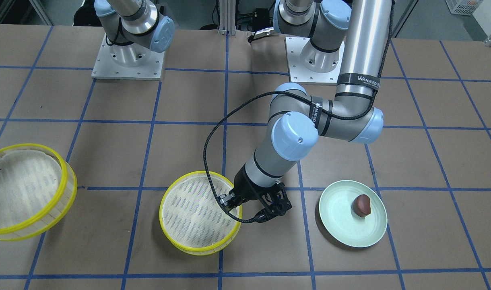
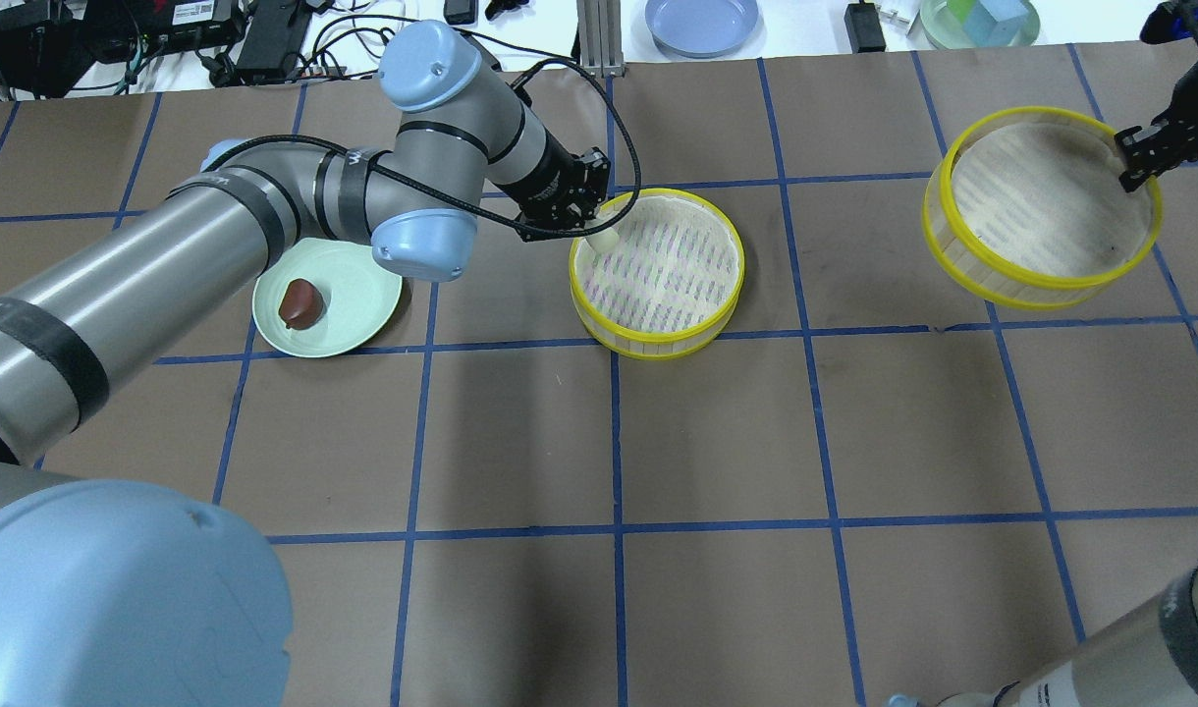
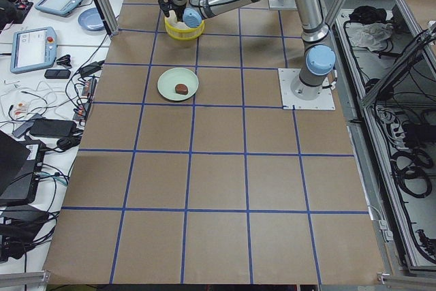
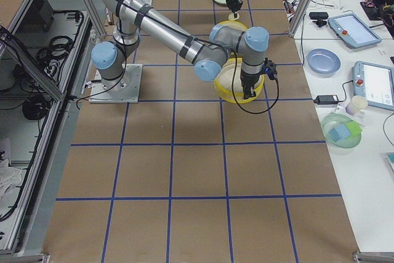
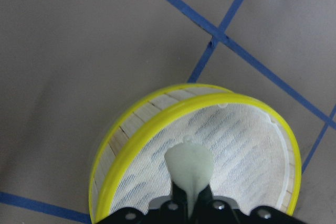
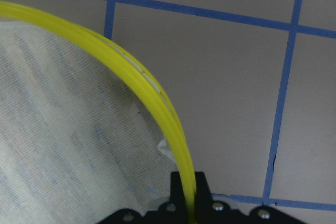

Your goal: Stack buns with steamer

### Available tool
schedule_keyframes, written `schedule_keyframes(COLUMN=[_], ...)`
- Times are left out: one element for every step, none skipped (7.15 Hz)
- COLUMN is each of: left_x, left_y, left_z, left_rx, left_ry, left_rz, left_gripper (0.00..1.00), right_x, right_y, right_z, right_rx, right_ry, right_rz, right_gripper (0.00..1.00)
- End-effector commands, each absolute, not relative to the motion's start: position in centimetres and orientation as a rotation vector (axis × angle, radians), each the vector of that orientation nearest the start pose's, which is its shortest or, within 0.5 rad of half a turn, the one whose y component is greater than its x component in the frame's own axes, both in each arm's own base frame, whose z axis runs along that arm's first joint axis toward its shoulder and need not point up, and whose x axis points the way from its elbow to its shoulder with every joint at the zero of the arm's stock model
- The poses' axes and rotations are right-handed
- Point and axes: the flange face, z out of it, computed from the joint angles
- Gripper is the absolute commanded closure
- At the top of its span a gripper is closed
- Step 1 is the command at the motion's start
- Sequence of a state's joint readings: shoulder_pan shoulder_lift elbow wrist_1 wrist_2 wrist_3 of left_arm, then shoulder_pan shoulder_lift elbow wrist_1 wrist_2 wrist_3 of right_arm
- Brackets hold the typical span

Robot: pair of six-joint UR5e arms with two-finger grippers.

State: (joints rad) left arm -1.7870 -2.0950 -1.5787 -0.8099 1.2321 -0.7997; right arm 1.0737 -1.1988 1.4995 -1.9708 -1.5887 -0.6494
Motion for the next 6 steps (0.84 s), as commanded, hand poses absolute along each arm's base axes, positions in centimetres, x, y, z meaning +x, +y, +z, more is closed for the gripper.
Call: schedule_keyframes(left_x=[-31.7, -31.7, -32.0, -32.0, -32.1, -32.1], left_y=[-61.2, -61.2, -61.2, -61.1, -61.1, -61.1], left_z=[25.3, 25.3, 25.5, 25.5, 25.5, 25.5], left_rx=[-0.927, -0.949, -0.944, -0.947, -0.95, -0.945], left_ry=[3.418, 3.416, 3.446, 3.447, 3.447, 3.448], left_rz=[-0.019, -0.005, 0.018, 0.024, 0.026, 0.027], left_gripper=[0.0, 0.0, 0.0, 0.0, 0.0, 0.0], right_x=[-14.8, -13.7, -13.4, -13.0, -11.3, -9.4], right_y=[-61.6, -61.0, -60.7, -60.3, -60.2, -60.0], right_z=[38.3, 39.1, 39.8, 40.7, 41.0, 41.4], right_rx=[-0.195, -0.139, -0.141, -0.138, -0.138, -0.123], right_ry=[3.203, 3.196, 3.198, 3.197, 3.195, 3.195], right_rz=[-0.11, -0.079, -0.088, -0.102, -0.103, -0.089], right_gripper=[1.0, 1.0, 1.0, 1.0, 1.0, 1.0])
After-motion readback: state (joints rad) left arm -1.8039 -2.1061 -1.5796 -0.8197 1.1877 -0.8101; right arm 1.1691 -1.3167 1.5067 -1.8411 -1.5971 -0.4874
